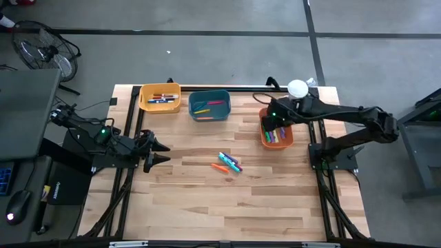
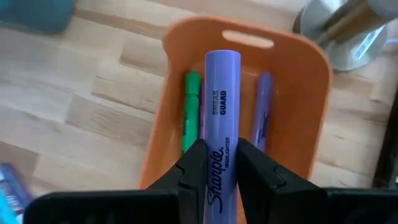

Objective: Pick & Place Markers
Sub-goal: Put the light purple highlighter pen into the orange bin

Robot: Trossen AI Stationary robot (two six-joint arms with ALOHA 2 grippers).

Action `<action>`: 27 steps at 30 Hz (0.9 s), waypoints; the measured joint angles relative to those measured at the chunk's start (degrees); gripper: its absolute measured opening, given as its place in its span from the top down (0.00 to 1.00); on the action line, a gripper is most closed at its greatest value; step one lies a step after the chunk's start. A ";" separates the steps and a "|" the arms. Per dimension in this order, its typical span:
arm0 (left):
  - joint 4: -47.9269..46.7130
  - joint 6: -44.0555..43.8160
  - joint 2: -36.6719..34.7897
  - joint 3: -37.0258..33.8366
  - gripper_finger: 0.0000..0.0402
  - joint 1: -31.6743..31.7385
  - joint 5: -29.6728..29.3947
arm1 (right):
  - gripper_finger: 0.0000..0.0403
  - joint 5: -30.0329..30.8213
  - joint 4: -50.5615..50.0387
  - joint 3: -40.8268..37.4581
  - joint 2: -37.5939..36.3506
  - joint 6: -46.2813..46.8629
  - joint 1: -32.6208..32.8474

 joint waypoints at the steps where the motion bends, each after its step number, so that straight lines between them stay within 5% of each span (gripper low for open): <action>1: 0.00 -0.23 -0.02 0.00 0.42 0.00 0.00 | 0.86 -0.14 0.99 -1.22 -0.04 0.43 0.00; 14: 0.01 -2.19 -0.02 0.00 0.42 0.00 -0.15 | 0.86 -0.45 16.61 -14.55 0.09 10.91 -0.02; 27: -0.37 -2.81 0.00 0.00 0.42 0.00 -0.26 | 0.86 0.82 21.65 -20.10 0.11 13.48 -0.97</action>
